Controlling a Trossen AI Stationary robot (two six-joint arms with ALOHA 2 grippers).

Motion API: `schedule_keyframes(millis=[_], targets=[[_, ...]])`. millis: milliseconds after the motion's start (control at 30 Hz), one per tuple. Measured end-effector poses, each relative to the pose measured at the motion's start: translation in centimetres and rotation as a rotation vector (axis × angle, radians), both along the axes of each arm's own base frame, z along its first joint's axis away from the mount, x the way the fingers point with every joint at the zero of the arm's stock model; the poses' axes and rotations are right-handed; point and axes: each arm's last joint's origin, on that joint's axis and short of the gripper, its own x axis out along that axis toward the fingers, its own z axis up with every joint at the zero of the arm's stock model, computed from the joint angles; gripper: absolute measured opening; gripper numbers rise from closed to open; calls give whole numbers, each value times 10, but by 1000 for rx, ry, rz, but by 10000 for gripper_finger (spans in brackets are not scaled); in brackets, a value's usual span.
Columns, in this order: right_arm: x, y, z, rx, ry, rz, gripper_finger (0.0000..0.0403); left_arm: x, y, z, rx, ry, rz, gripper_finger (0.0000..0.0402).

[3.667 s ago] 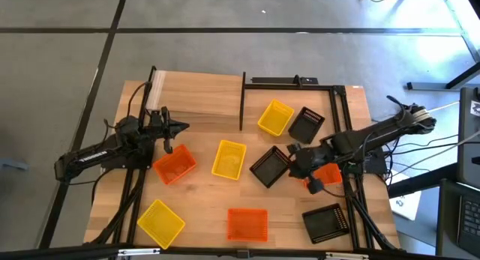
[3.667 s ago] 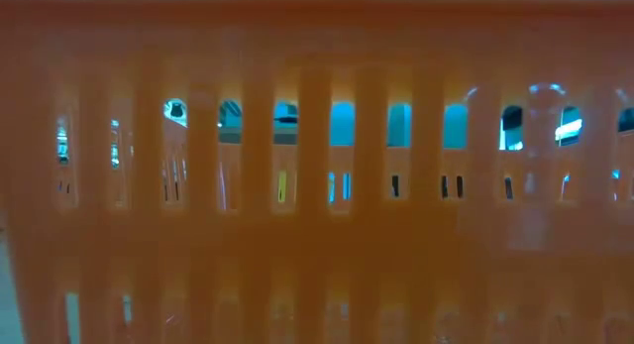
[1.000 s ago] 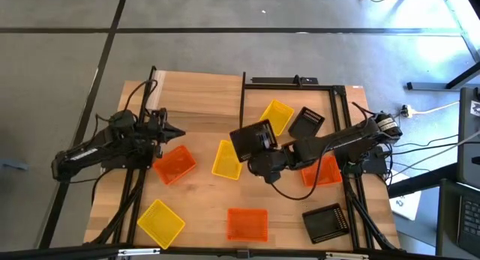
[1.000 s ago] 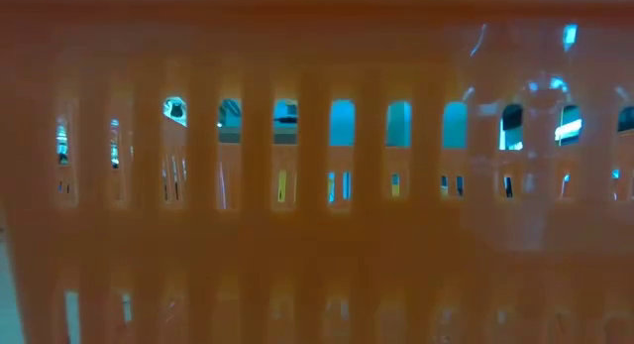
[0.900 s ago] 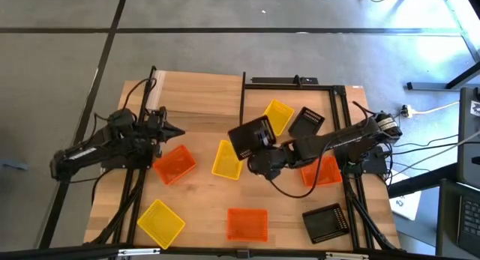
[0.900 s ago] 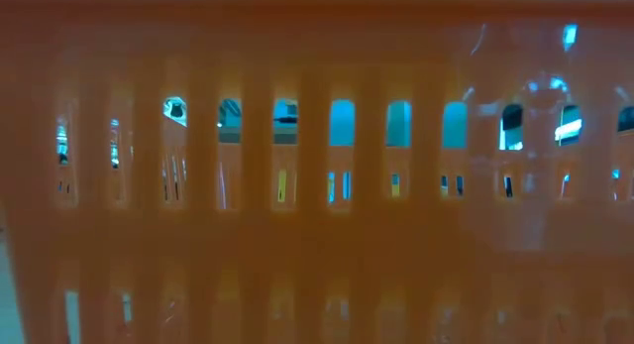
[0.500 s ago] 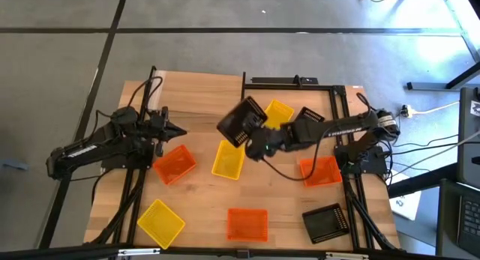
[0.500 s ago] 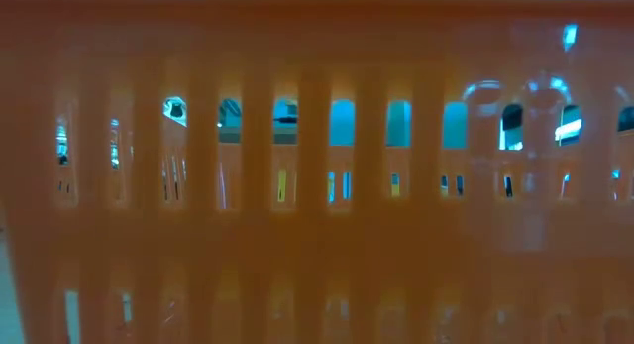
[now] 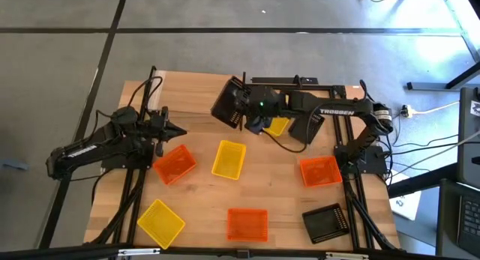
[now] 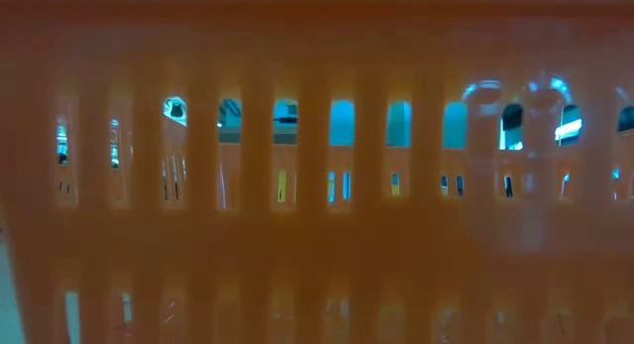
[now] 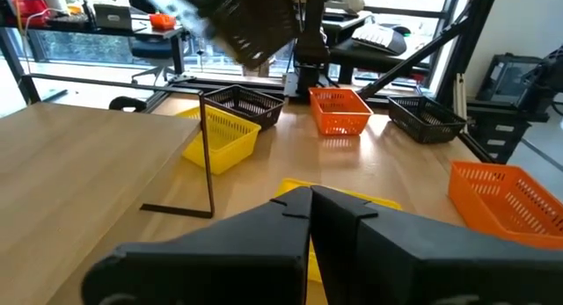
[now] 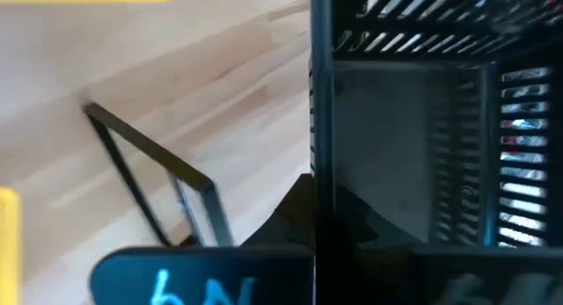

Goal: Stack baskets on shelf by color
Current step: Put the middle black basket on the shelf

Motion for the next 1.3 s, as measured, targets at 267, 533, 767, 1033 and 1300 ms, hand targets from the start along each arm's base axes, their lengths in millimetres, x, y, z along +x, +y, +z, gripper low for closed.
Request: schedule_keyframes(millis=[267,533,767,1033,1300], targets=[[10,-40,-28,-49,77,-18,0,0,0,0,2,0,3,0],[13,-58,-42,-59,112,-34,0,0,0,0,2,0,4,0],[16,-61,-49,-60,129,-42,0,0,0,0,1,4,5,0],[18,-62,-47,-32,81,-78,5,0,0,0,0,4,4,0],[18,-62,-47,29,50,-133,23,0,0,0,0,4,4,0]])
